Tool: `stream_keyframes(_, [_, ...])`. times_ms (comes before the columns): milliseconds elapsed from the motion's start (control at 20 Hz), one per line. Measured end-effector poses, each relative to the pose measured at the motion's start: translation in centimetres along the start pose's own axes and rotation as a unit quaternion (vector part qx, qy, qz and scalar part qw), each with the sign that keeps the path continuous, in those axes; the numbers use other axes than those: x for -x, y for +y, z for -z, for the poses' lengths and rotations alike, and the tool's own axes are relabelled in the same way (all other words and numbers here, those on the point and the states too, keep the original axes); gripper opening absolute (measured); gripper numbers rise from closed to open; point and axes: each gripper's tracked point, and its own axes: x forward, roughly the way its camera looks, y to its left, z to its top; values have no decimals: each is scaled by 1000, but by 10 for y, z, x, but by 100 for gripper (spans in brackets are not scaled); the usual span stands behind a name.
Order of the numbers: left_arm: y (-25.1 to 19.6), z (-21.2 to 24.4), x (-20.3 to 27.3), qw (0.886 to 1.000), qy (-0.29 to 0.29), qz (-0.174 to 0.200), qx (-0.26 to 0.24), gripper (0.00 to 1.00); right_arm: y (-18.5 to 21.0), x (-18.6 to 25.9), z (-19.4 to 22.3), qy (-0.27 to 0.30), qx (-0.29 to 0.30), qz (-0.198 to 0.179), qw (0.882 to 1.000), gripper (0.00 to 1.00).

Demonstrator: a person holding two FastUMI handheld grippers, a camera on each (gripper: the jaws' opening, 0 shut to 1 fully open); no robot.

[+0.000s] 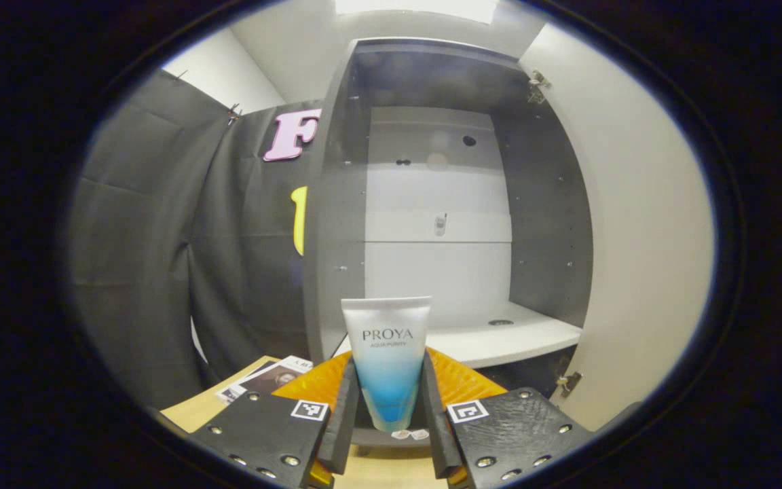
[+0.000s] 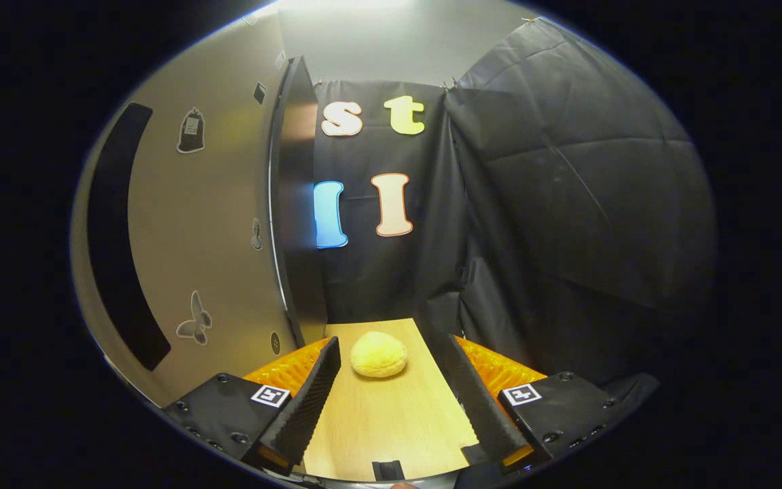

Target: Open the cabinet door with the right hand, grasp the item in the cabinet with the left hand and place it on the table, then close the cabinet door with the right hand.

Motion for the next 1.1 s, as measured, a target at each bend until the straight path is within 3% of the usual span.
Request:
stream_keyframes(100, [10, 12, 17, 1000, 0, -6, 1, 52, 0, 1, -3, -11, -11, -4, 1000, 93])
stream_keyframes(150, [15, 17, 25, 1000, -1, -9, -1, 51, -2, 1, -3, -17, -15, -4, 1000, 98])
stream_keyframes(200, [19, 22, 32, 1000, -4, -11, -2, 49, -5, 2, -4, -22, -18, -3, 1000, 93])
stream_keyframes(250, [21, 29, 39, 1000, -4, -12, -1, 48, -9, 1, -4, -26, -22, 0, 999, 98])
stream_keyframes(350, [31, 45, 56, 1000, 1, -17, 3, 46, -15, 3, -3, -31, -32, 4, 999, 98])
stream_keyframes(450, [38, 67, 69, 1000, 10, -24, 10, 50, -19, 3, -4, -33, -46, 5, 998, 98])
stream_keyframes(500, [41, 79, 75, 999, 16, -26, 12, 53, -22, 4, -4, -34, -51, 7, 998, 93])
stream_keyframes(550, [45, 90, 81, 999, 23, -32, 12, 53, -26, 4, -5, -36, -55, 11, 998, 98])
stream_keyframes(700, [50, 130, 102, 998, 40, -39, 18, 46, -28, 5, -4, -33, -45, 13, 998, 98])
stream_keyframes(1100, [61, 219, 144, 995, 83, -51, 14, 46, -19, 8, 1, -32, -29, 9, 999, 98])
